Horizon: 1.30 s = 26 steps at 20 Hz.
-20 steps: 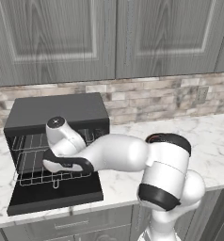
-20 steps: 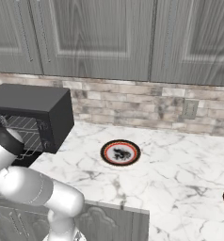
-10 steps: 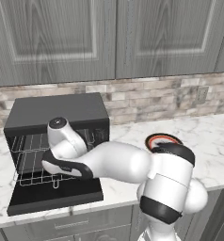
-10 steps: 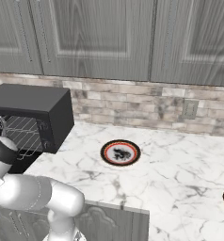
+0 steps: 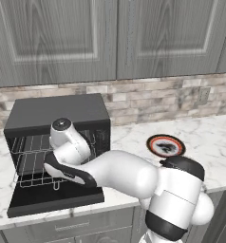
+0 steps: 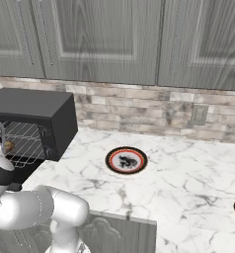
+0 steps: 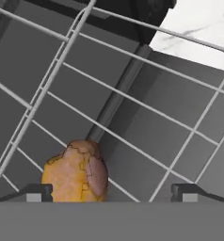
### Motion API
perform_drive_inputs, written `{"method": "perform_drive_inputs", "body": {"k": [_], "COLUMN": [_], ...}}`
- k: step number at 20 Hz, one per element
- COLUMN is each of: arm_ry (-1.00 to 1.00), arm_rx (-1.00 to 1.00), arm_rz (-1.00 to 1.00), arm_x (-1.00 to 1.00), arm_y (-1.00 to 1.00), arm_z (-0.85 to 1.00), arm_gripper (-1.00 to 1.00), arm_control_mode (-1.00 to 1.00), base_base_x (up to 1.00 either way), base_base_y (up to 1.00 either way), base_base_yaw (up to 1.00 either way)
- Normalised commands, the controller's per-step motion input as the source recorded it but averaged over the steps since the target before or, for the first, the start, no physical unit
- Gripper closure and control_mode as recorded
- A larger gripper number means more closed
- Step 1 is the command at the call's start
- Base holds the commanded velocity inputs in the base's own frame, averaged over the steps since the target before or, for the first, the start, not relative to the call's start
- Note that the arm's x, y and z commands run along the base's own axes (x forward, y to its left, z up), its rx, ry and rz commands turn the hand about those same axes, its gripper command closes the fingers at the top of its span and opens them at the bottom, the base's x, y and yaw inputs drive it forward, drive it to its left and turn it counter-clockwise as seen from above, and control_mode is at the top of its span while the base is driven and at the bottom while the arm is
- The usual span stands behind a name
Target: Open the toaster oven door. Place the bread on the top rack in the toaster oven and place the chicken drumstick on the bottom rack.
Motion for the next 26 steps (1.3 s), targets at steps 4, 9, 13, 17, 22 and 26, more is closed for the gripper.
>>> {"method": "perform_drive_inputs", "body": {"k": [4, 9, 13, 17, 22, 26], "arm_ry": [-0.07, -0.01, 0.07, 0.04, 0.06, 0.02], "arm_rx": [0.0, 0.0, 0.0, 0.0, 0.0, 0.0], "arm_rz": [0.16, 0.23, 0.33, 0.42, 0.42, 0.38], "arm_x": [-0.03, -0.03, -0.13, -0.29, -0.3, -0.38], "arm_y": [0.07, 0.07, 0.15, 0.22, 0.16, 0.0], "arm_z": [0.26, 0.24, 0.12, 0.0, -0.02, -0.18], "arm_gripper": [-1.0, -1.0, -1.0, -1.0, -1.0, -1.0], "arm_control_mode": [-1.0, -1.0, -1.0, -1.0, -1.0, -1.0], "base_base_x": [0.0, 0.0, 0.0, 0.0, 0.0, 0.0], "base_base_y": [0.0, 0.0, 0.0, 0.0, 0.0, 0.0], "base_base_yaw": [0.0, 0.0, 0.0, 0.0, 0.0, 0.0]}}
